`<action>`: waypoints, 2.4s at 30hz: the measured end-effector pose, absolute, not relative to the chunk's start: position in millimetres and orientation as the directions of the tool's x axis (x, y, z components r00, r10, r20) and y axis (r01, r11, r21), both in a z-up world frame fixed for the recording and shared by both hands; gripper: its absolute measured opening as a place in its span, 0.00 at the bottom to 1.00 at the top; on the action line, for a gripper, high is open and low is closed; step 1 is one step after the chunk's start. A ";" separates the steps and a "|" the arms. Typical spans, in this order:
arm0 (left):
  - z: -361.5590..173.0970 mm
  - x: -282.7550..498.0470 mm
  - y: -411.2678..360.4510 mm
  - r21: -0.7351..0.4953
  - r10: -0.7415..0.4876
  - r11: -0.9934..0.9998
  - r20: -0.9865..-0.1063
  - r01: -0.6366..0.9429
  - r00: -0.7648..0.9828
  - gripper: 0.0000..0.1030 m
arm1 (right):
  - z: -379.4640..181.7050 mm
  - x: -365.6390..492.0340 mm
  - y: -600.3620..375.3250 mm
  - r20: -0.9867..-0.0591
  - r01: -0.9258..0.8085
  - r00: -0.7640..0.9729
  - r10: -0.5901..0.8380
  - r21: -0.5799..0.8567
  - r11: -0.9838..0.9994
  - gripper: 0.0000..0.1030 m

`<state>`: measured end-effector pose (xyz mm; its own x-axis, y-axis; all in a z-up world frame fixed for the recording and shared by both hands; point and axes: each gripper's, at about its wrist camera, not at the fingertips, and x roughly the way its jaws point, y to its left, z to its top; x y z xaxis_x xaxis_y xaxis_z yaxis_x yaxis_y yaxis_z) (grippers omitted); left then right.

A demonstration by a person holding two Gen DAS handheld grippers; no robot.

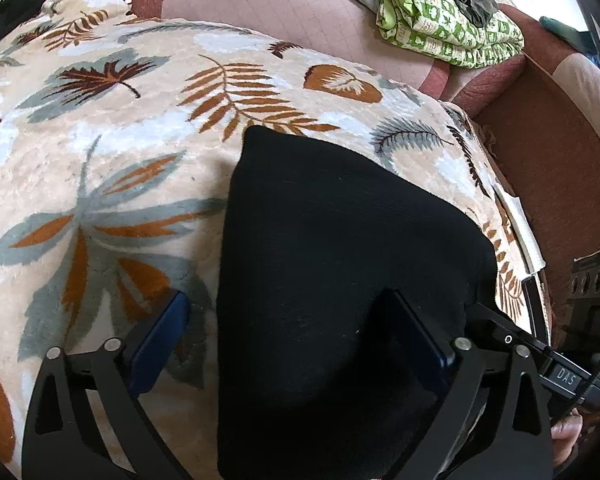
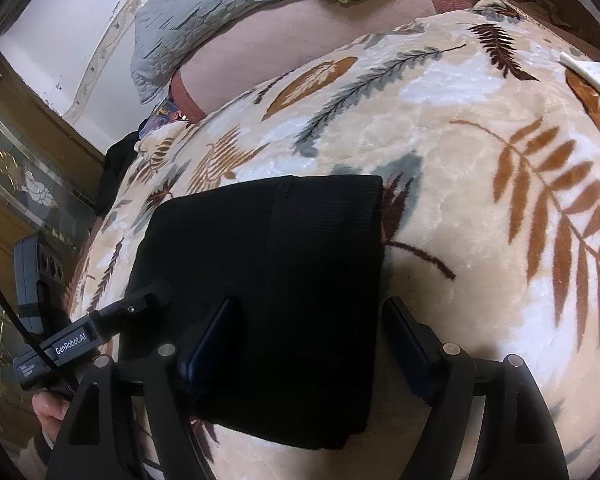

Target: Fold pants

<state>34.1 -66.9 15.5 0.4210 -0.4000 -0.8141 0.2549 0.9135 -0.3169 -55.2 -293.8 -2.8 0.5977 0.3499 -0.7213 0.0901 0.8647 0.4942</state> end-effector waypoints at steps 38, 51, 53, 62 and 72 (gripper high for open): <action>85.4 38.2 -19.0 -0.282 -0.381 0.924 -0.744 0.258 0.549 0.27 | 78.6 -34.9 -226.3 -0.633 -0.107 0.697 0.337 0.373 0.922 0.33; 34.5 98.7 56.3 -0.236 -0.246 0.968 -0.825 0.085 0.509 0.48 | 25.8 68.3 -154.7 -0.723 -0.131 0.580 0.375 0.372 0.919 0.42; 33.0 96.2 62.5 -0.239 -0.246 0.967 -0.817 0.083 0.522 0.59 | 19.8 67.4 -161.2 -0.723 -0.112 0.584 0.369 0.379 0.919 0.50; 72.0 90.5 60.3 -0.143 -0.183 0.983 -0.766 0.115 0.616 0.68 | 74.2 37.6 -167.1 -0.617 -0.220 0.696 0.367 0.304 0.927 0.50; 40.1 121.5 46.2 -0.105 -0.142 0.990 -0.816 0.098 0.560 0.72 | 40.9 62.3 -136.8 -0.682 -0.291 0.629 0.373 0.238 0.926 0.50</action>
